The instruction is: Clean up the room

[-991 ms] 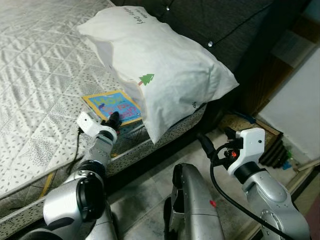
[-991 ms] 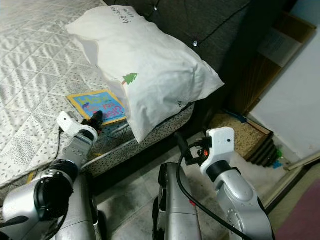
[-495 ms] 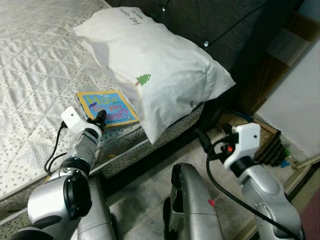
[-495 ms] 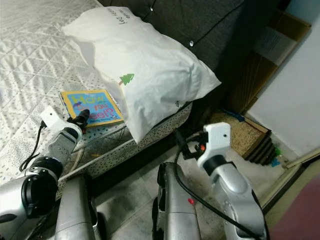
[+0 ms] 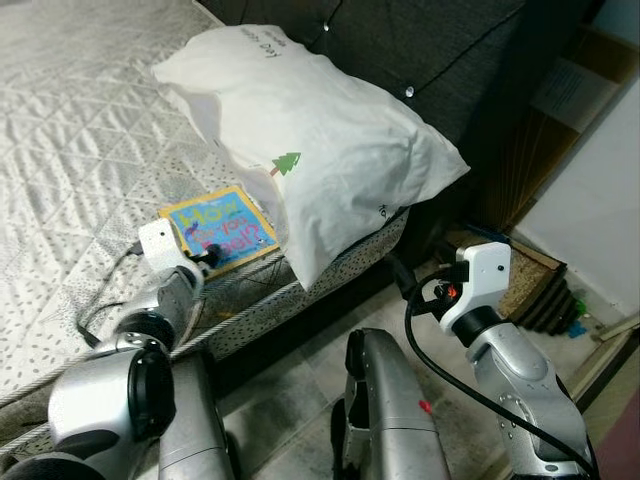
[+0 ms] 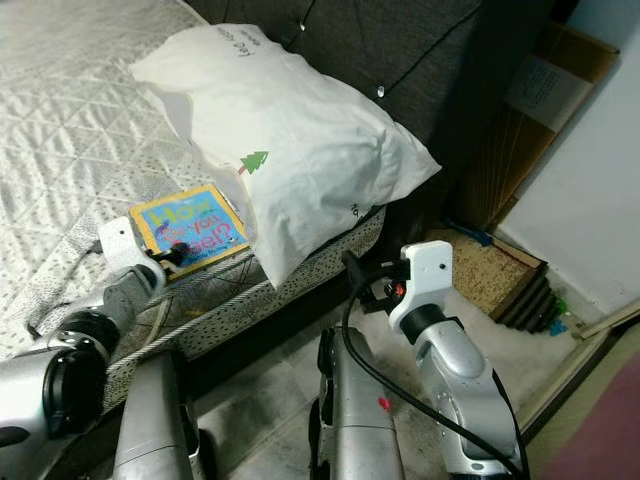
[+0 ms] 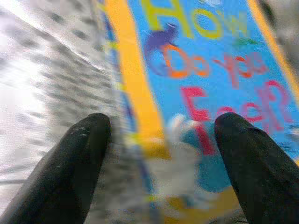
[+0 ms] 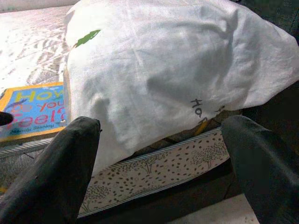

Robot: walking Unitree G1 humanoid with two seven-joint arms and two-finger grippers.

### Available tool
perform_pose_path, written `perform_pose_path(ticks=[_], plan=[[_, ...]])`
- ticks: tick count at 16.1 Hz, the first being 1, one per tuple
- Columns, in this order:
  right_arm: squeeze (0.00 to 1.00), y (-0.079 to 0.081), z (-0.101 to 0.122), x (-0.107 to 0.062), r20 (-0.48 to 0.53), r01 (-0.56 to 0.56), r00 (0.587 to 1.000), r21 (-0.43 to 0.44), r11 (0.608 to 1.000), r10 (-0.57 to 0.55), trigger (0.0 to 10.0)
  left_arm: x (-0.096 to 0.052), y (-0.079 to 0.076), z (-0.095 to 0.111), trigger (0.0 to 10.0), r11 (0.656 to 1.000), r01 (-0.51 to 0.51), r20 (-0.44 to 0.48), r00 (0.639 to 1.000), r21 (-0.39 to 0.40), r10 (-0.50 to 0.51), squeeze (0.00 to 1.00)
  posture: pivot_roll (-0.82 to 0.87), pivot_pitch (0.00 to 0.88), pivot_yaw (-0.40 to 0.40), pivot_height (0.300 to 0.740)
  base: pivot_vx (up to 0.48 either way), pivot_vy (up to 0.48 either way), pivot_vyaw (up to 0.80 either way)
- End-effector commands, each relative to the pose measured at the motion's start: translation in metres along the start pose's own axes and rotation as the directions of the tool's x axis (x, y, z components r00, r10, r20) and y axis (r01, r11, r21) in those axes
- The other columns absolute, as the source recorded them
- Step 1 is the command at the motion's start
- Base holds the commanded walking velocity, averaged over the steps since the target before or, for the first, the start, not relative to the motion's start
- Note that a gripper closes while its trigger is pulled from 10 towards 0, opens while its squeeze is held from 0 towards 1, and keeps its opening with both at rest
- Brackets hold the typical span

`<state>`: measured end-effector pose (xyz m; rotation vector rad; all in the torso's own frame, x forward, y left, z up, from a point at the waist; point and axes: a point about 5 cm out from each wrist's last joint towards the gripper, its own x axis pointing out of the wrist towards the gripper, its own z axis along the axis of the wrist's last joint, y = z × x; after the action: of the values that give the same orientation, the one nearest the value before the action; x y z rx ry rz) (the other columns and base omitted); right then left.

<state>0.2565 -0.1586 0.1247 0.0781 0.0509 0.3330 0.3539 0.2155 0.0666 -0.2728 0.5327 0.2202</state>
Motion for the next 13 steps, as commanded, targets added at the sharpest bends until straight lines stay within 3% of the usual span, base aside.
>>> perform_pose_path(ticks=[1,3,8,10,11,12,13], plan=[[0.0,-0.002,0.0,0.001,0.008,0.002,1.0,0.001,1.0,-0.002,10.0,0.0,0.007,0.01,10.0,0.994,-0.05,0.011,0.999,0.096,0.049,1.0,-0.12,0.055,-0.018,0.503,0.0,0.0,0.0],[0.0,-0.002,-0.001,0.002,0.01,-0.003,1.0,0.004,1.0,0.003,10.0,-0.001,0.008,0.021,10.0,0.99,-0.064,0.037,0.998,0.126,0.06,1.0,-0.12,0.054,-0.015,0.503,0.0,0.0,0.0],[0.0,-0.002,-0.002,0.005,0.021,0.003,1.0,0.004,1.0,-0.003,10.0,-0.002,0.0,0.029,10.0,0.996,-0.041,0.131,0.991,0.082,0.03,1.0,-0.1,0.044,-0.015,0.503,0.0,0.0,0.0],[0.0,0.001,-0.004,0.011,0.032,0.011,0.999,0.02,1.0,-0.011,10.0,-0.007,-0.001,0.033,10.0,0.999,-0.023,0.294,0.956,0.028,0.013,1.0,-0.06,0.03,-0.013,0.503,0.0,0.0,0.0],[0.0,0.004,-0.005,0.014,0.037,0.009,0.999,0.027,1.0,-0.01,10.0,-0.011,0.003,0.028,10.0,0.999,-0.037,0.334,0.942,0.035,0.024,1.0,-0.05,0.022,-0.014,0.503,0.0,0.0,0.0],[0.0,0.007,-0.007,0.016,0.038,0.004,0.999,0.034,0.999,-0.006,10.0,-0.015,0.005,0.024,10.0,0.998,-0.028,0.369,0.929,0.057,0.005,1.0,-0.03,0.018,-0.015,0.503,0.0,0.0,0.0],[0.0,0.011,-0.009,0.02,0.033,-0.002,0.999,0.036,0.999,0.001,10.0,-0.028,0.012,0.022,10.0,0.992,-0.032,0.462,0.886,0.123,-0.028,1.0,-0.01,0.007,-0.017,0.503,0.0,0.0,0.0]])
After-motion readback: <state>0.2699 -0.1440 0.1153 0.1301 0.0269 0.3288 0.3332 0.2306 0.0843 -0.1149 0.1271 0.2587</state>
